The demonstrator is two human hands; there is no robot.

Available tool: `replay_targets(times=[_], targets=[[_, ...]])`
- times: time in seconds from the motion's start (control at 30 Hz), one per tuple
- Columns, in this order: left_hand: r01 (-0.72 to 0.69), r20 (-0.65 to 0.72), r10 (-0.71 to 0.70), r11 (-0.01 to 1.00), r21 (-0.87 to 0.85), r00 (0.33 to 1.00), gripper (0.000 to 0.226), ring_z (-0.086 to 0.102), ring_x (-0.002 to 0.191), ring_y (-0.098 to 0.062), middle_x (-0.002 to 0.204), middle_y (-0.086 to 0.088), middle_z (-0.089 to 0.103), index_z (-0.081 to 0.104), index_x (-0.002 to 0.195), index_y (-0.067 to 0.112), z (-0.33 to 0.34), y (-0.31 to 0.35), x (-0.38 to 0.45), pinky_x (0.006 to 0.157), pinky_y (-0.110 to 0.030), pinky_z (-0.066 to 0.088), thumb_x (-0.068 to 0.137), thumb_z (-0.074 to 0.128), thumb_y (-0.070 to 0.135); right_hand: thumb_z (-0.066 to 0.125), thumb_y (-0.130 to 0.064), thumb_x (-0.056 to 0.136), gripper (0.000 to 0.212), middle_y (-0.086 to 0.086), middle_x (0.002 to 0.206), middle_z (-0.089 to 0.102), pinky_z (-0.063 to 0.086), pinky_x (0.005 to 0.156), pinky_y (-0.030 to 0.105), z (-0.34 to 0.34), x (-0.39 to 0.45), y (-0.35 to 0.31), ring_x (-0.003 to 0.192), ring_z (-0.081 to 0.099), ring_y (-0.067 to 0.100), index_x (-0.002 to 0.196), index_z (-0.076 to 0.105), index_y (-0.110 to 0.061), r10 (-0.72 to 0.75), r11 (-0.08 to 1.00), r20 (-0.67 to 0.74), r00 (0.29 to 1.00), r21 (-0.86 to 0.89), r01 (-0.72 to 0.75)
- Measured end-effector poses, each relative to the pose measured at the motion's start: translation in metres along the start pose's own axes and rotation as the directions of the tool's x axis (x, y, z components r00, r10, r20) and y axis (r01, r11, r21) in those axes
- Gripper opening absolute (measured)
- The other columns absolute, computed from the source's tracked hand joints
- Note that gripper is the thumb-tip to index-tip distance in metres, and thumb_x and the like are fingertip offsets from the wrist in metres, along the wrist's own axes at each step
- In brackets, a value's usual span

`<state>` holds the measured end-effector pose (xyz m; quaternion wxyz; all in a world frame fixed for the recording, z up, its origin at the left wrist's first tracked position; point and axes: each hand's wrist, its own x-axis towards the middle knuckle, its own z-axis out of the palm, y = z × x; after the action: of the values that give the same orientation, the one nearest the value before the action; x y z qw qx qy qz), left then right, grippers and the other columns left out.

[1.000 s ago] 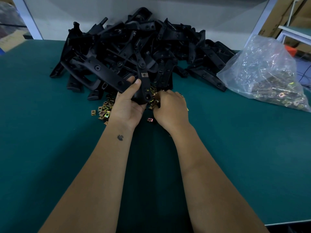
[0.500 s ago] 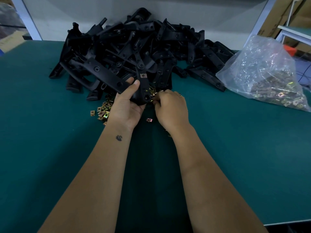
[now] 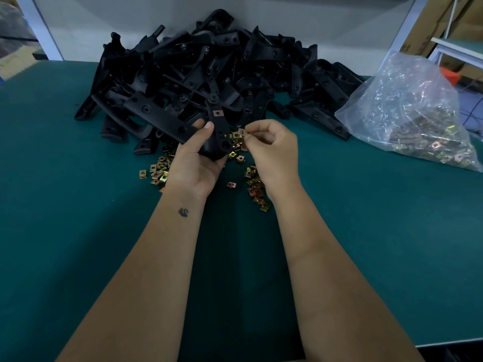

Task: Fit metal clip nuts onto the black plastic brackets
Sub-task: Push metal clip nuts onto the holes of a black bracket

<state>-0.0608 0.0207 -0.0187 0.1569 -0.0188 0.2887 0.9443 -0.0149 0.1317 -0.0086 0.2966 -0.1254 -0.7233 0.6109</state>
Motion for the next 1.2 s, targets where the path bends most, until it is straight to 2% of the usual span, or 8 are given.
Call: replay_targets(times=[0.23,0.5,0.63,0.77,0.87,0.97,1.03,1.2], targets=[[0.012,0.029,-0.011,0.999,-0.044,1.0,0.018,0.066,0.11,-0.03,0.111,-0.013,0.071,0.056,0.108,0.012,-0.0032,0.001,0.0004,0.084,-0.047,0.059,0.093,0.061,0.003,0.064,0.0,0.085,0.022,0.0,0.087,0.073,0.051,0.074,0.014,0.0002,-0.0005,-0.0009,0.085,0.068,0.007,0.09,0.073,-0.019,-0.007,1.0,0.041,0.999,0.023,0.006],[-0.028,0.035,0.027,0.999,0.022,0.999,0.027,0.074,0.083,-0.018,0.086,-0.006,0.077,0.057,0.108,0.014,-0.0007,-0.0016,0.0014,0.078,-0.036,0.061,0.089,0.062,-0.004,0.067,-0.001,0.086,0.016,-0.006,0.085,0.072,0.051,0.073,0.013,0.0045,-0.0023,-0.0001,0.082,0.067,0.003,0.096,0.075,-0.011,-0.057,0.998,0.091,0.994,-0.031,0.061],[-0.03,0.046,0.026,0.995,0.094,0.999,0.028,0.074,0.083,-0.017,0.086,-0.004,0.076,0.057,0.104,0.016,-0.001,-0.0031,0.0014,0.074,-0.033,0.061,0.088,0.063,-0.006,0.065,0.001,0.086,0.018,-0.004,0.087,0.073,0.054,0.078,0.018,0.0042,-0.0017,-0.0005,0.085,0.068,0.006,0.096,0.075,-0.011,-0.057,0.998,0.079,0.995,-0.014,0.059],[-0.018,0.022,0.016,0.996,0.083,1.0,0.026,0.074,0.082,-0.018,0.084,-0.005,0.076,0.057,0.099,0.015,-0.0023,-0.0029,0.0025,0.068,-0.033,0.06,0.087,0.063,-0.007,0.065,0.001,0.086,0.019,-0.009,0.083,0.071,0.051,0.074,0.013,0.0042,-0.0024,-0.0003,0.08,0.065,-0.002,0.092,0.075,-0.014,-0.054,0.998,0.087,0.995,-0.01,0.055],[-0.011,0.012,0.01,0.997,0.081,1.0,0.024,0.074,0.082,-0.02,0.085,-0.007,0.076,0.058,0.097,0.014,-0.0029,-0.0034,0.0025,0.068,-0.036,0.061,0.088,0.063,-0.007,0.064,0.001,0.086,0.019,-0.009,0.081,0.07,0.049,0.072,0.012,0.0057,-0.0033,-0.0003,0.078,0.065,-0.003,0.091,0.074,-0.015,-0.054,0.999,0.072,0.996,-0.001,0.054],[-0.021,0.011,0.02,0.998,0.064,1.0,0.025,0.074,0.083,-0.02,0.085,-0.007,0.076,0.058,0.099,0.014,-0.0032,-0.0028,0.0028,0.076,-0.041,0.061,0.088,0.063,-0.008,0.064,-0.001,0.086,0.019,-0.007,0.083,0.071,0.05,0.073,0.012,0.0066,-0.0037,-0.0011,0.08,0.065,-0.001,0.089,0.073,-0.017,-0.047,0.999,0.048,0.998,0.016,0.046],[-0.029,0.019,0.028,0.998,0.052,0.999,0.027,0.074,0.084,-0.02,0.087,-0.007,0.076,0.059,0.103,0.015,-0.0038,-0.0023,0.0031,0.079,-0.042,0.061,0.088,0.063,-0.007,0.064,-0.001,0.086,0.018,-0.005,0.084,0.071,0.05,0.073,0.013,0.0061,-0.0032,-0.0019,0.081,0.065,0.001,0.089,0.073,-0.016,-0.019,0.999,0.034,0.999,0.05,0.017],[-0.019,0.055,0.018,1.0,0.016,0.998,0.026,0.075,0.083,-0.017,0.09,-0.005,0.077,0.059,0.106,0.017,-0.0051,-0.0013,0.0044,0.068,-0.035,0.06,0.089,0.062,-0.003,0.064,0.002,0.086,0.02,-0.002,0.081,0.07,0.052,0.074,0.017,0.0033,-0.002,-0.0052,0.078,0.064,0.005,0.086,0.073,-0.015,0.104,0.972,0.057,0.993,0.204,-0.113]])
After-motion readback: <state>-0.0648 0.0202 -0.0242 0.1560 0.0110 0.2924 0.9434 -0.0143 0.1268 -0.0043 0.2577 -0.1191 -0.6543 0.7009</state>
